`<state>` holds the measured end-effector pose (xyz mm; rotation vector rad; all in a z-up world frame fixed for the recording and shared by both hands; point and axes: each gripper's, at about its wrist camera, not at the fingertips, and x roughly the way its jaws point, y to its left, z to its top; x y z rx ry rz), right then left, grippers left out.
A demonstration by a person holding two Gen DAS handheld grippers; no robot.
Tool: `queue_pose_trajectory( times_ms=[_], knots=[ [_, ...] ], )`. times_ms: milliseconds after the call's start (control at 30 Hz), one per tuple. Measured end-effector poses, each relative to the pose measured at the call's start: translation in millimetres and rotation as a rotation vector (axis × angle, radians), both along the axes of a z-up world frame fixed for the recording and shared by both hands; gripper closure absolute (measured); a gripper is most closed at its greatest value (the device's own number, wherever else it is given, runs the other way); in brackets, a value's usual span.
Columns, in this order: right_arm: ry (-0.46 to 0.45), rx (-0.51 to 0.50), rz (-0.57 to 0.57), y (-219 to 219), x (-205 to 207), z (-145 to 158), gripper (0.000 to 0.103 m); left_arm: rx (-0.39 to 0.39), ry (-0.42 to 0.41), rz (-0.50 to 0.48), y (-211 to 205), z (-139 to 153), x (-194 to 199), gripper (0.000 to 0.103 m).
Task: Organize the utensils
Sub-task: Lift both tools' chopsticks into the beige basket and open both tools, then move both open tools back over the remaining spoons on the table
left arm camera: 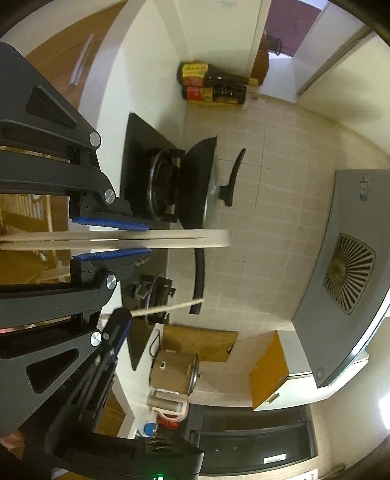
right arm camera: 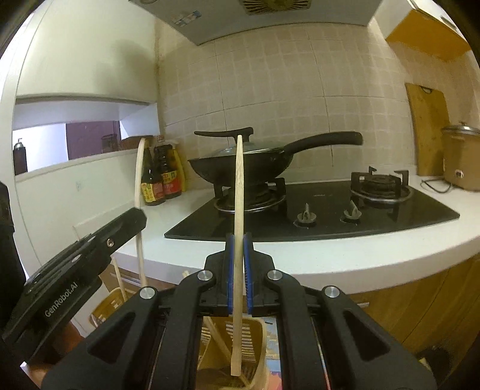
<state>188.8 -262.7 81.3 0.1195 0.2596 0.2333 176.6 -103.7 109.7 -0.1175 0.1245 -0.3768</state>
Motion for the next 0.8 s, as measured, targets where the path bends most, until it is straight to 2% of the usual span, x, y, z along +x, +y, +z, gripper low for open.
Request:
queue_pose_trajectory(
  times_ms=[67,100,167,233,300,367,467,567,633,800],
  knots=[
    [0.021,0.022,0.017,-5.4,-5.0,-4.1,0.098,0.004,0.014,-0.011,4.2,-2.0,-5.2,0.076],
    [0.028,0.031,0.023,-6.5,-10.3,-4.7,0.097,0.000,0.024,-0.011,8.2,-3.4,-8.3,0.076],
    [0.048,0.051,0.046,-11.0,-20.8,-6.9,0.081,-0.013,0.045,-0.021,15.6,-4.3,-14.6,0.076],
    [0.064,0.054,0.055,-14.3,-34.9,-7.9,0.077,-0.025,0.064,-0.037,24.3,-2.3,-23.3,0.074],
    [0.081,0.066,0.067,-17.3,-48.8,-7.1,0.076,-0.035,0.078,-0.052,32.4,1.3,-35.2,0.062],
    [0.110,0.088,0.088,-21.2,-67.2,-6.1,0.071,-0.041,0.087,-0.060,39.8,5.4,-49.5,0.054],
    [0.147,0.087,0.106,-21.8,-95.4,-5.1,0.053,-0.018,0.117,-0.076,49.0,11.8,-78.5,0.049],
    [0.204,0.080,0.156,-17.6,-123.6,-7.0,0.053,0.007,0.166,-0.092,52.7,12.7,-97.6,0.046],
    [0.245,0.057,0.148,-12.3,-142.5,-10.9,0.053,0.026,0.229,-0.105,55.4,7.3,-111.7,0.046],
    [0.392,0.002,0.094,-1.2,-171.4,-37.1,0.053,0.096,0.401,-0.145,55.5,-26.8,-132.5,0.046]
  ],
)
